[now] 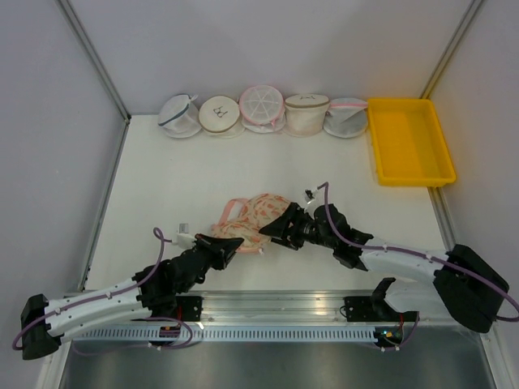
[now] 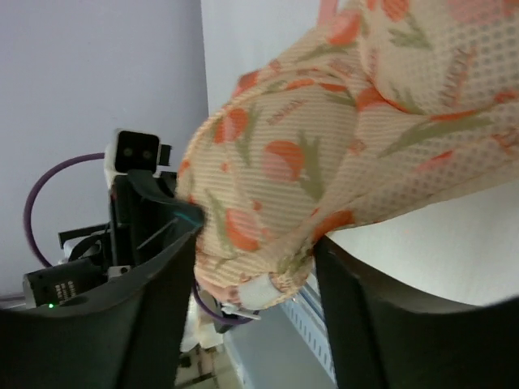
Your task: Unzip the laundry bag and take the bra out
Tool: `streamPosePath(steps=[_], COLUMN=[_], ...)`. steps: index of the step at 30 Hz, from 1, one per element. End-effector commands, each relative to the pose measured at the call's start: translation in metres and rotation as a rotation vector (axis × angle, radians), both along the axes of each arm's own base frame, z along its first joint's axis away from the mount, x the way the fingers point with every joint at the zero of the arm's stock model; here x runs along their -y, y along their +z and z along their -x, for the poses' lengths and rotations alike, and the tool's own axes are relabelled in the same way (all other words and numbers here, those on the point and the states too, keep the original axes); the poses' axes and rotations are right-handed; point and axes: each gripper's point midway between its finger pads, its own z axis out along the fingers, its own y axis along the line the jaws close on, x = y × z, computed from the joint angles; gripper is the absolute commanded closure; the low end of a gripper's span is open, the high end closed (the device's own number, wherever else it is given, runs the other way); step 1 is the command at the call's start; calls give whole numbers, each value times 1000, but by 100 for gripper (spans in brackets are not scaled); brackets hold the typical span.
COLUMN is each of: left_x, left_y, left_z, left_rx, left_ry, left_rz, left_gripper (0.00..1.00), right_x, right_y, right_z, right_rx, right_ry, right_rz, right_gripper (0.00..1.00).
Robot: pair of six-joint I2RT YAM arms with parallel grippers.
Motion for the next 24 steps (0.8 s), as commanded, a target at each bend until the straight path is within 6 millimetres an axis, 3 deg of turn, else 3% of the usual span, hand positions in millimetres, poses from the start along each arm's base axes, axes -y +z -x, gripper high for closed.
streamPosePath(steps=[1,2,4,6,12,24], left_x=[2,1,2,2,4,7], left_y=[-5,-9,-16,-21,-20,-19], left_z=[8,9,12,14,13,15], left_rx=[-2,-16,-39,-56,-59,-70], left_ry=[-57,-57,-68,-72,-75,-85], left_rz=[-53,-55,-60,-56,-67,-58], left_gripper=[98,98,98,98,98,98], right_x=[15,25,39,50,60,14], right_y=[32,26,37,36,24,9], right_z=[-4,-1,-3,4,19,60], right_rx=[227,239,290,297,291,303], right_ry=[20,30,-8,-1,49,203], right_rz=[146,227,259,298,350,332], right_gripper=[28,26,26,31,45,71])
